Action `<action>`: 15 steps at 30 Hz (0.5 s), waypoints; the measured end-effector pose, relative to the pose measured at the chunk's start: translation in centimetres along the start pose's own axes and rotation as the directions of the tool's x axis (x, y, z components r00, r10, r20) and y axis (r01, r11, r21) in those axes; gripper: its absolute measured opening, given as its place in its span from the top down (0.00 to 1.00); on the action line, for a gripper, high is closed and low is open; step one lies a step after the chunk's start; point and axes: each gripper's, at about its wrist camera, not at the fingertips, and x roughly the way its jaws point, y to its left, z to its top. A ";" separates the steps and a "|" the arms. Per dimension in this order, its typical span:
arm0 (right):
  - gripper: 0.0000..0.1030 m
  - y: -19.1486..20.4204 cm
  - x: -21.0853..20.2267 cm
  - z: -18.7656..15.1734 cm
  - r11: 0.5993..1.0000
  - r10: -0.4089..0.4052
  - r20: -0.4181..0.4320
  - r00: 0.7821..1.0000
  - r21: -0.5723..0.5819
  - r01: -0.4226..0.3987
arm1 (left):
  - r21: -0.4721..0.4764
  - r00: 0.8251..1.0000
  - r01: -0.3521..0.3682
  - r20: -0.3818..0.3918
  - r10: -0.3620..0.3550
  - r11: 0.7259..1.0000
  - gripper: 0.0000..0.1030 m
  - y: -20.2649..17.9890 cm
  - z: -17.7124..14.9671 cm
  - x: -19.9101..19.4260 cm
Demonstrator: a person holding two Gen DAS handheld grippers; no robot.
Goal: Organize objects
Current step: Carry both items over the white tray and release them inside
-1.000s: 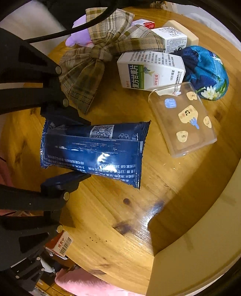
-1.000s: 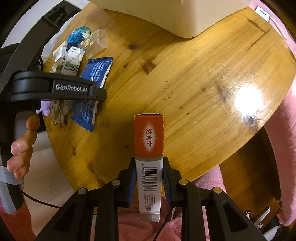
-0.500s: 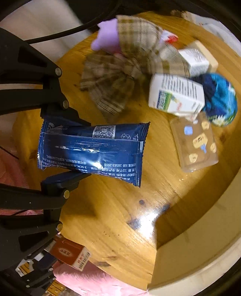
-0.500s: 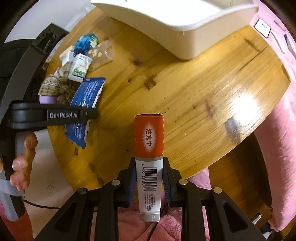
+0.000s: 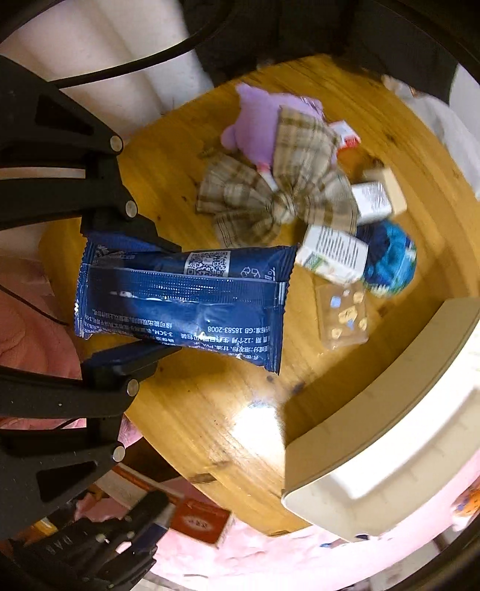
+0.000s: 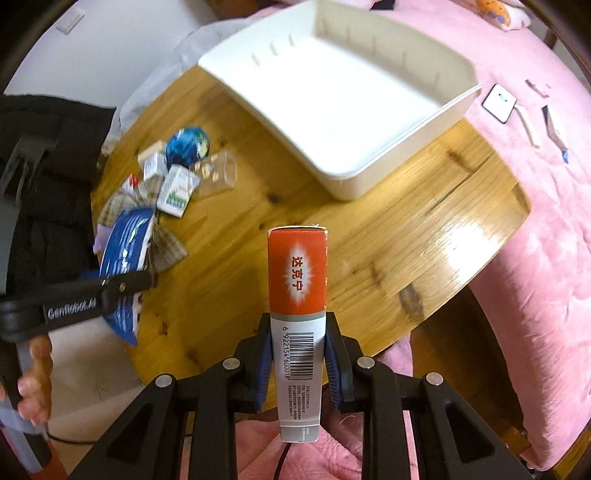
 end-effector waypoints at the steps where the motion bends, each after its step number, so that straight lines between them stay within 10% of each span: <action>1: 0.75 0.1 -0.3 0.1 1.000 -0.001 0.014 1.000 0.009 0.001 | -0.008 1.000 -0.002 0.008 0.002 1.000 0.55 0.4 1.3 -0.1; 15: 0.75 0.1 -3.3 3.9 0.997 0.001 0.037 0.999 -0.078 0.002 | -0.165 0.988 0.046 0.153 -0.020 0.985 0.55 -1.2 -1.4 -1.0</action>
